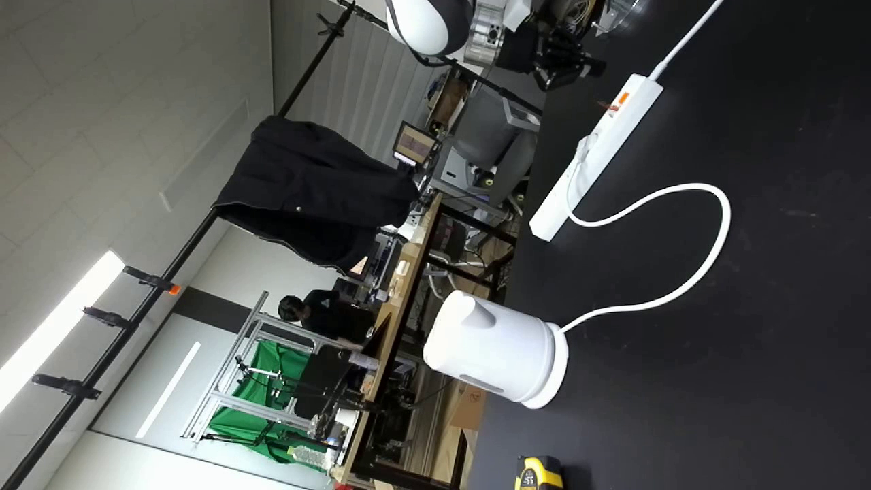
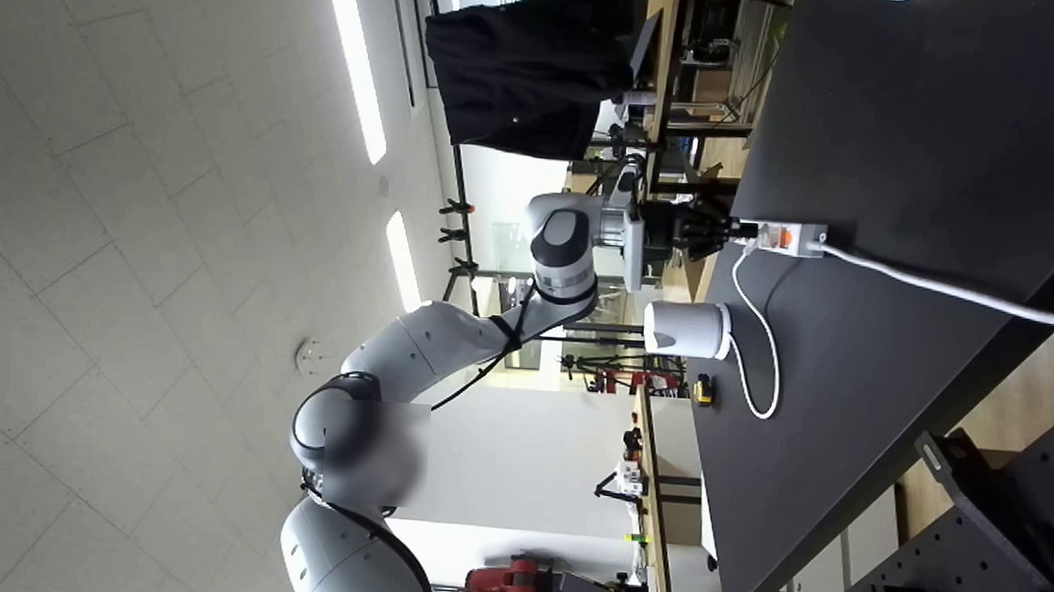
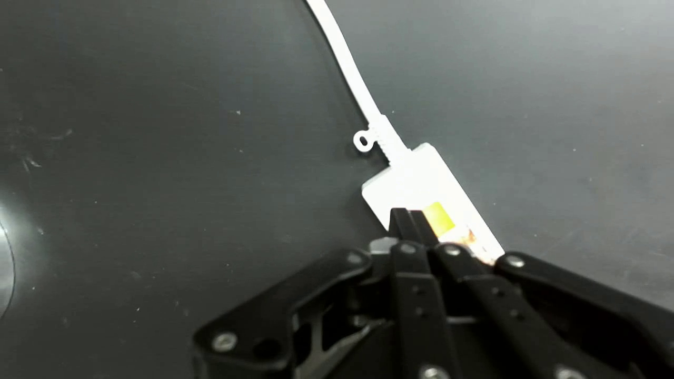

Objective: Turn on the extension cable

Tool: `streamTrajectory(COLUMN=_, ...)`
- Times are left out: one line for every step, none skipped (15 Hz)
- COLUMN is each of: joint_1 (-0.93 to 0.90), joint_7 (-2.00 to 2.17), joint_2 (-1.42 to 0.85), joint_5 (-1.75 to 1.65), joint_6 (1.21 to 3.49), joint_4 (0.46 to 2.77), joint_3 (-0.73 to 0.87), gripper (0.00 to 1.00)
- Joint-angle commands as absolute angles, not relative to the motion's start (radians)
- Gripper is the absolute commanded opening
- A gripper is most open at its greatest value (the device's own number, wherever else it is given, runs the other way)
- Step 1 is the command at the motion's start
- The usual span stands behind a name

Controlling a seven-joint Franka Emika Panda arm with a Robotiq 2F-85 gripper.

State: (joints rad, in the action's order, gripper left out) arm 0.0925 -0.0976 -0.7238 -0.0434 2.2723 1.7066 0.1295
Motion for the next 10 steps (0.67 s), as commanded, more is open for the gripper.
streamTrajectory(joint_1=0.097, joint_7=-0.053, joint_2=-0.731, joint_5=-0.054, joint_6=2.247, joint_4=1.678, joint_3=0.122, gripper=0.00)
streamTrajectory(joint_1=0.093, joint_7=-0.048, joint_2=-0.735, joint_5=-0.057, joint_6=2.253, joint_4=1.678, joint_3=0.123, gripper=0.00)
streamTrajectory(joint_1=0.094, joint_7=-0.048, joint_2=-0.740, joint_5=-0.056, joint_6=2.249, joint_4=1.676, joint_3=0.122, gripper=0.00)
streamTrajectory(joint_1=0.092, joint_7=-0.045, joint_2=-0.743, joint_5=-0.058, joint_6=2.247, joint_4=1.674, joint_3=0.123, gripper=0.00)
streamTrajectory(joint_1=0.094, joint_7=-0.046, joint_2=-0.748, joint_5=-0.055, joint_6=2.250, joint_4=1.675, joint_3=0.121, gripper=0.00)
streamTrajectory(joint_1=0.096, joint_7=-0.046, joint_2=-0.751, joint_5=-0.053, joint_6=2.255, joint_4=1.676, joint_3=0.120, gripper=0.00)
streamTrajectory(joint_1=0.098, joint_7=-0.046, joint_2=-0.756, joint_5=-0.051, joint_6=2.257, joint_4=1.677, joint_3=0.119, gripper=0.00)
streamTrajectory(joint_1=0.099, joint_7=-0.045, joint_2=-0.760, joint_5=-0.049, joint_6=2.256, joint_4=1.678, joint_3=0.118, gripper=0.00)
streamTrajectory(joint_1=0.101, joint_7=-0.046, joint_2=-0.763, joint_5=-0.046, joint_6=2.259, joint_4=1.680, joint_3=0.117, gripper=0.00)
streamTrajectory(joint_1=0.103, joint_7=-0.046, joint_2=-0.766, joint_5=-0.044, joint_6=2.264, joint_4=1.681, joint_3=0.116, gripper=0.00)
